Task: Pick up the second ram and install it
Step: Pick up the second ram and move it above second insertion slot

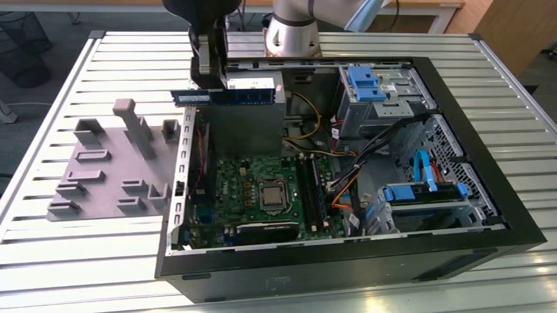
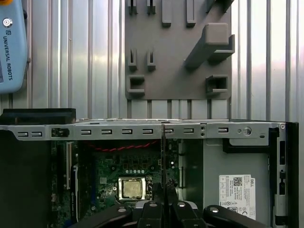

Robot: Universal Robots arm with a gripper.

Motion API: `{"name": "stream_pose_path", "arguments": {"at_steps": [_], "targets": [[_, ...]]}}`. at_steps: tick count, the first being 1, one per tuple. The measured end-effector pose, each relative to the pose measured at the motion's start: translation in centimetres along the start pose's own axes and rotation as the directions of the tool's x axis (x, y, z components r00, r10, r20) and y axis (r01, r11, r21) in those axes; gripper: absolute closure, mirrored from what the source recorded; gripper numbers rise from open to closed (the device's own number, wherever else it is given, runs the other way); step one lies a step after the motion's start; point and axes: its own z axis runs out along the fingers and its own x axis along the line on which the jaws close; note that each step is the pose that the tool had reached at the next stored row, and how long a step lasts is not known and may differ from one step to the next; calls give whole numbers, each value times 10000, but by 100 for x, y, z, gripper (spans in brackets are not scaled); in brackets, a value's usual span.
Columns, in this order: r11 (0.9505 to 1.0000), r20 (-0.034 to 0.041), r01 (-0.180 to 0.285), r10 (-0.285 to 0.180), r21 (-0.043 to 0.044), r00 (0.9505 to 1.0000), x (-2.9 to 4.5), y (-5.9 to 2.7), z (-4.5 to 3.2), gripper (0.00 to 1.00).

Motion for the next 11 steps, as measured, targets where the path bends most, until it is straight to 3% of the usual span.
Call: {"name": "stream_pose_path", "arguments": {"at_steps": [11], "targets": [[10000, 0, 2, -2, -1, 10000, 0, -10, 0, 86]]}}
